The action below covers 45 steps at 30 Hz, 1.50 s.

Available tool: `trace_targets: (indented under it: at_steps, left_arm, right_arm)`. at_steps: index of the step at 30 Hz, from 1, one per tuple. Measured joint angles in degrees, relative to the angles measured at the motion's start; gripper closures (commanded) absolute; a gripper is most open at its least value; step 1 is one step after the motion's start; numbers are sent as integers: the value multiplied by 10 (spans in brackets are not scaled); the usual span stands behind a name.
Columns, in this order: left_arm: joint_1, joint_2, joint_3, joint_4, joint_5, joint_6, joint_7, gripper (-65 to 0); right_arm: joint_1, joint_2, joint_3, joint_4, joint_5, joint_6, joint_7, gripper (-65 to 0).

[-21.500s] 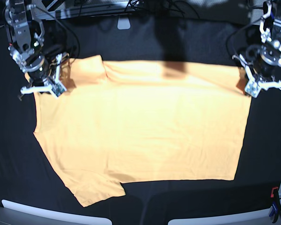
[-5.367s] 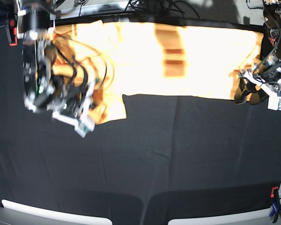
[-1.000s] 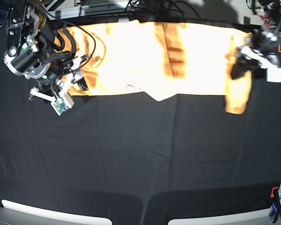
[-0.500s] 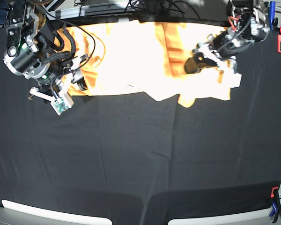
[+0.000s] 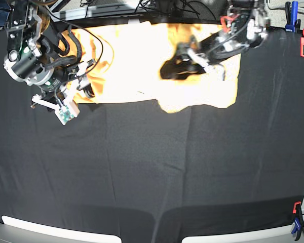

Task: Layout the t-shirt on the table in an organized manner, then fold the t-shirt properly
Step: 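Fold the shirt end with the left gripper toward the right gripper, then release the folded end and move both grippers to the strip's ends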

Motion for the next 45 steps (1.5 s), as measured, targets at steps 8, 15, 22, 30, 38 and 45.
trace_targets:
  at_steps: [8,15,22,30,38,45]
  left_arm:
    - [-45,0,-9,7,-3,-28,39,-363]
    - [-66,-12,-104,20,41,-51,39,-363]
    - [-64,-83,-176,20,92,-51,12,-363]
    - [-31,-128,-201,20,114,-51,-59,-363]
    - [-23,-129,-201,20,147,-51,-75,-363]
    - [-22,-129,-201,20,147,-51,-75,-363]
  right_arm:
    - [0,-2,65,0,84,-4,-28,-304]
    - [-30,21,208,-57,207,-5,-37,-304]
    - [-53,40,213,-171,236,11,-52,-304]
    - [-14,42,210,-292,241,26,-52,-304]
    - [-5,46,139,-325,274,37,-43,-304]
    - [-2,46,44,-325,301,34,-36,-303]
